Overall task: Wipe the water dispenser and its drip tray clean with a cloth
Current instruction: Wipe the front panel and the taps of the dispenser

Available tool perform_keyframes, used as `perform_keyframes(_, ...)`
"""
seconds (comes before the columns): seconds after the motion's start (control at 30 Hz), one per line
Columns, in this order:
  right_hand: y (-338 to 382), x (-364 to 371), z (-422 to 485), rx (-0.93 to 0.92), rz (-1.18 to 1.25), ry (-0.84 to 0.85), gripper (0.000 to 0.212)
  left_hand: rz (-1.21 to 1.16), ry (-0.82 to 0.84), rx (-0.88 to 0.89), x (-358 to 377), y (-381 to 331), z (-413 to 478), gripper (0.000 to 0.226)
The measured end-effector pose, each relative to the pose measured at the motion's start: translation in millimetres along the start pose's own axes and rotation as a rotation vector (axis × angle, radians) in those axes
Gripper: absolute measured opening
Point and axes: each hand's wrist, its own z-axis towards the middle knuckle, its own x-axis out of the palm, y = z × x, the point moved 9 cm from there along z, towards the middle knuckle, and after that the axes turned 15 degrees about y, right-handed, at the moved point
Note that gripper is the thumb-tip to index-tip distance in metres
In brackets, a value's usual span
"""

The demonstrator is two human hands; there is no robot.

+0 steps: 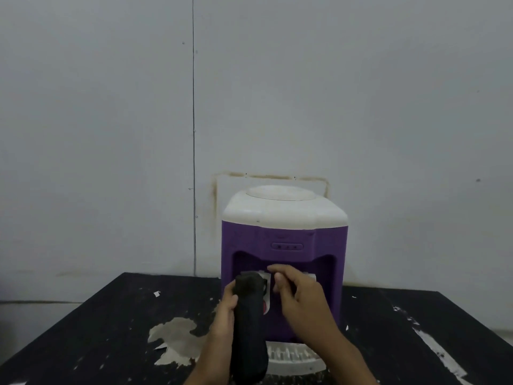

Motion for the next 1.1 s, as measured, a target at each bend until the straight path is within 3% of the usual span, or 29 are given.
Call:
perform_keyframes(0.17, 25, -49, 10, -0.237, -0.369, -0.289, 0.028, 0.259, -0.163, -0.013, -11, -22, 16, 0.036)
perform_keyframes(0.33, 14, -112, 32, -0.117, -0.484, -0.458, 0.045, 0.774, -0.46, 0.317, -36, -78, 45, 0.038)
perform_keyframes(0.47, -13, -139, 52, -0.008, -0.537, -0.361, 0.062, 0.939, -0.59, 0.44, -53, -94, 75, 0.05)
perform_keyframes(0.6, -32, -142, 64, 0.039, -0.366, -0.139, 0.061, 1.112, -0.556, 0.528, -47, -95, 93, 0.046)
perform_keyframes(0.9, -37, -151, 63, 0.009, -0.239, -0.161, 0.068, 1.387, -0.378, 0.782, -10, -74, 91, 0.042)
perform_keyframes(1.1, -42, -150, 63, 0.014, -0.133, -0.175, 0.069, 1.162, -0.528, 0.724, -11, -73, 92, 0.042)
